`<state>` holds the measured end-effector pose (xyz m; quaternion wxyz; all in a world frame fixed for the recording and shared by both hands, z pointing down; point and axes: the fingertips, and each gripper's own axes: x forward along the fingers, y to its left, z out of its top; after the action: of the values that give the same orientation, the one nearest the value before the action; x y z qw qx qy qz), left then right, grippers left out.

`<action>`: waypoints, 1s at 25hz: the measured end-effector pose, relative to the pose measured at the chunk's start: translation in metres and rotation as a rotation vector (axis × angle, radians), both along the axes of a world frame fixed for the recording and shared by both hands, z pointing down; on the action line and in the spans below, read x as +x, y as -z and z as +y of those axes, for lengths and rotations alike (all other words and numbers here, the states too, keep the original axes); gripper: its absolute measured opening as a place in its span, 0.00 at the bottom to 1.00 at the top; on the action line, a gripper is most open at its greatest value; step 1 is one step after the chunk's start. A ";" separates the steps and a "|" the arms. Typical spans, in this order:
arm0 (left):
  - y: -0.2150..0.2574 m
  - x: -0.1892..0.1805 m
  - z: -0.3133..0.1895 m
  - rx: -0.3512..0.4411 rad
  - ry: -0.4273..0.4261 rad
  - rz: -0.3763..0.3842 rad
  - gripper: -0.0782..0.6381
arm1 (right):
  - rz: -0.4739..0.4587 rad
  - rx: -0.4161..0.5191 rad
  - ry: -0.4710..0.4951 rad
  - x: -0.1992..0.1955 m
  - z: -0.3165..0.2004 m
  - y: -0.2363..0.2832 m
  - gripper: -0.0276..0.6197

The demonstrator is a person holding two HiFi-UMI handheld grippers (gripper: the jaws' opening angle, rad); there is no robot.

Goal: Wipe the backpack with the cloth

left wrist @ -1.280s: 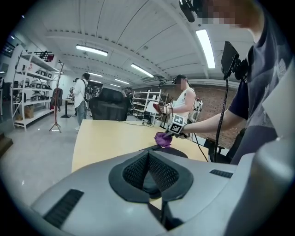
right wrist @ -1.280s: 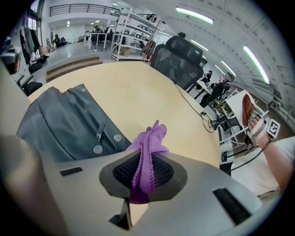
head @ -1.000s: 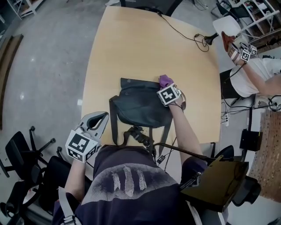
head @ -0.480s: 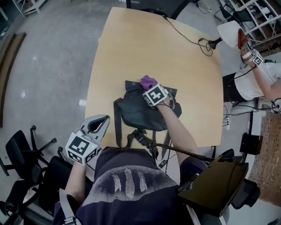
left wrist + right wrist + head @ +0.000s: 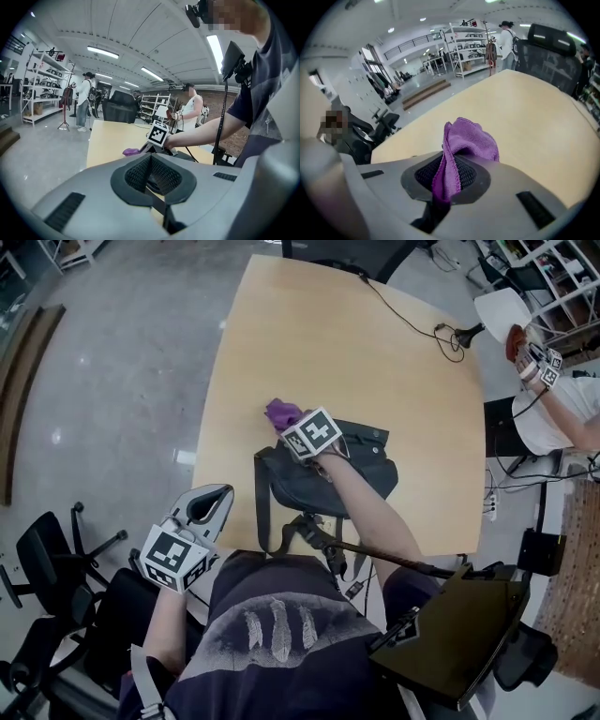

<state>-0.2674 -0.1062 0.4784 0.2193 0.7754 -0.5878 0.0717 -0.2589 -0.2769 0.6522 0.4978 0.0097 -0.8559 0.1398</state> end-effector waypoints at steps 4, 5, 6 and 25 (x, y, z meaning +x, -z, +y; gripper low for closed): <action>0.008 -0.003 0.002 0.020 0.007 -0.007 0.12 | -0.219 -0.289 -0.129 -0.029 0.022 0.041 0.09; 0.008 -0.004 0.002 0.022 0.007 -0.009 0.12 | -0.296 -0.405 -0.170 -0.034 0.028 0.059 0.09; 0.008 -0.004 0.003 0.022 0.007 -0.010 0.12 | -0.372 -0.532 -0.197 -0.038 0.035 0.079 0.09; 0.000 0.031 -0.005 -0.002 -0.095 -0.002 0.12 | 0.019 0.204 0.117 0.065 0.018 0.020 0.09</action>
<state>-0.2369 -0.1114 0.4788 0.2159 0.8022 -0.5504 0.0835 -0.1942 -0.2586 0.6318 0.5095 0.0117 -0.8601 0.0224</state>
